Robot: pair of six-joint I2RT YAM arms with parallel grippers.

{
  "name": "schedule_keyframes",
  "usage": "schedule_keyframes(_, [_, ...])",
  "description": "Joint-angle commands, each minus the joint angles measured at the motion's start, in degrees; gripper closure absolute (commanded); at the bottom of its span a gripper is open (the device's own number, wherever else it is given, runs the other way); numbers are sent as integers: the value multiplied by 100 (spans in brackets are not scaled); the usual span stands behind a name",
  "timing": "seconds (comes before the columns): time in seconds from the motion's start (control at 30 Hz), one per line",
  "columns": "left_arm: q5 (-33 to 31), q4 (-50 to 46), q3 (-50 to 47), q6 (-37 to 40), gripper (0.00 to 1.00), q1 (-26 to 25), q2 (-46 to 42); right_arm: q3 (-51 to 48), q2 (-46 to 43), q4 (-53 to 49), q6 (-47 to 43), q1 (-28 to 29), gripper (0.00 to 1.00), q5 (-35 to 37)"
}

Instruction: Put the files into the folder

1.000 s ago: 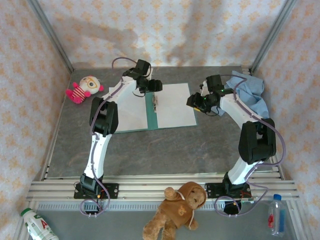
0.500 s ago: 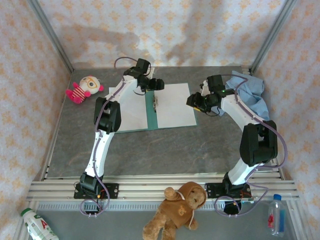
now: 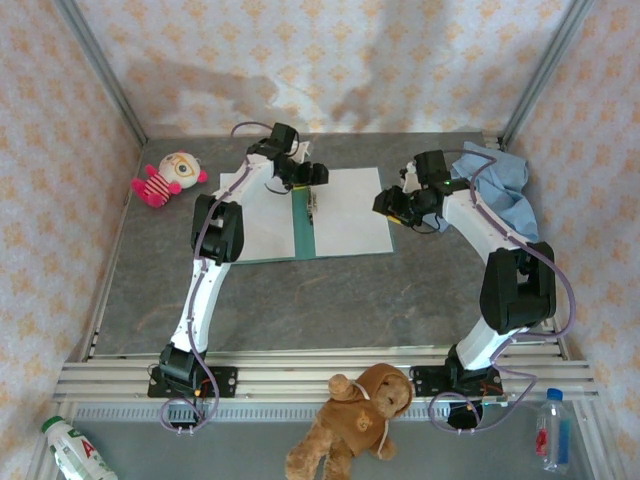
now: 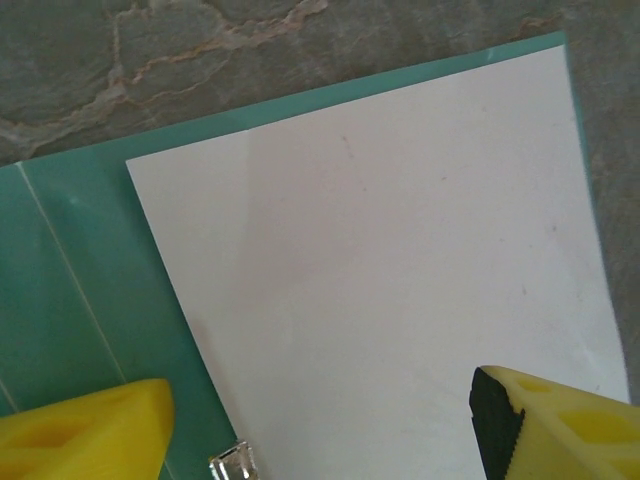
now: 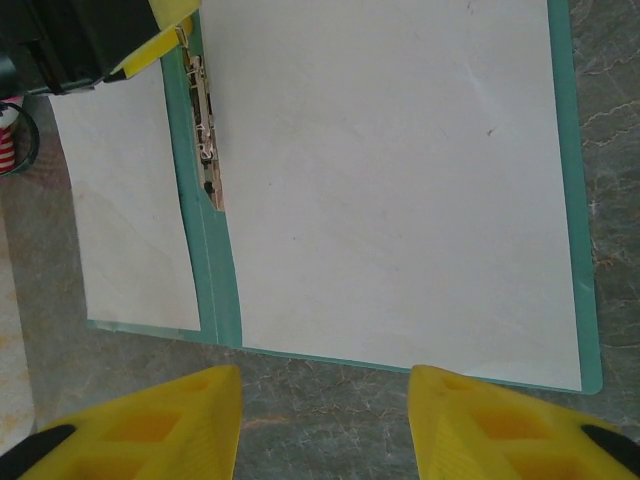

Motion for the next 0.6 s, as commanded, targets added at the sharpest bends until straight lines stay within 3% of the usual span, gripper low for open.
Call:
schedule_keyframes(0.0, [295,-61,164,183,21,40,57,9,-57,-132,-11,3,52,-54])
schedule_keyframes(0.57, [583,-6,-85,322,23,63,-155,36,3,-226,-11,1,52,-76])
